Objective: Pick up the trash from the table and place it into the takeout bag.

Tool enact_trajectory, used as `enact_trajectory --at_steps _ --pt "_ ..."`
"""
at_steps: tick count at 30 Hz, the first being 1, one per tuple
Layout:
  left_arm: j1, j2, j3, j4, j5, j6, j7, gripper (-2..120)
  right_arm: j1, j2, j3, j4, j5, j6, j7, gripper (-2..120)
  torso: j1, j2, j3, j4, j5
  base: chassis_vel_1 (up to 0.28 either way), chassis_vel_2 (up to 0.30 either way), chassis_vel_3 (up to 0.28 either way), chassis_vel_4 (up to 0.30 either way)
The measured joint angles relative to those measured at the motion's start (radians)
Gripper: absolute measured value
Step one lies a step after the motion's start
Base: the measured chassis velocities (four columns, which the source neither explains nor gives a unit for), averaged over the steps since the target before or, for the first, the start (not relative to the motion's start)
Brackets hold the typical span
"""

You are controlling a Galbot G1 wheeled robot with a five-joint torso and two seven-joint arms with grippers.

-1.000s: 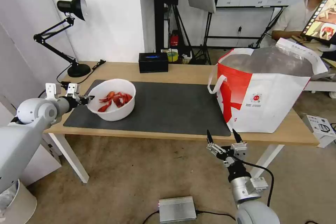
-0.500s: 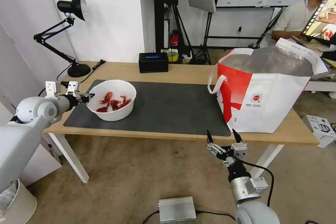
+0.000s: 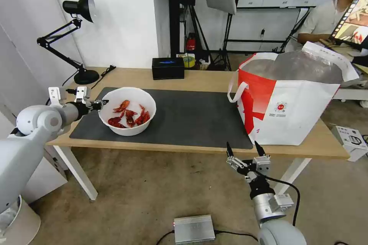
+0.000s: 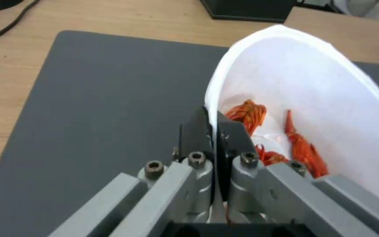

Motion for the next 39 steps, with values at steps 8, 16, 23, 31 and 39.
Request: enact_trajectory --at_steps 8,16,23,31,39 --pt "0.035 0.001 -0.043 -0.054 -0.09 0.012 -0.051 0 0.0 0.0 0.0 0.0 0.0 0.0 0.0 100 0.0 0.0 0.0 0.0 0.0 0.0 0.0 0.0 0.0" --pt "0.063 -0.001 -0.08 -0.104 -0.16 0.016 -0.102 0 0.0 0.0 0.0 0.0 0.0 0.0 0.0 100 0.0 0.0 0.0 0.0 0.0 0.0 0.0 0.0 0.0" --pt "0.073 -0.005 -0.108 -0.188 -0.253 0.017 -0.177 0 0.0 0.0 0.0 0.0 0.0 0.0 0.0 100 0.0 0.0 0.0 -0.0001 0.0 0.0 0.0 0.0 0.0" --pt "0.017 -0.012 -0.079 -0.268 -0.33 0.016 -0.24 0 0.0 0.0 0.0 0.0 0.0 0.0 0.0 100 0.0 0.0 0.0 -0.0001 0.0 0.0 0.0 0.0 0.0" --pt "-0.098 -0.05 -0.006 -0.309 -0.391 0.012 -0.291 0 0.0 0.0 0.0 0.0 0.0 0.0 0.0 100 0.0 0.0 0.0 -0.0002 0.0001 0.0 0.0 0.0 0.0"
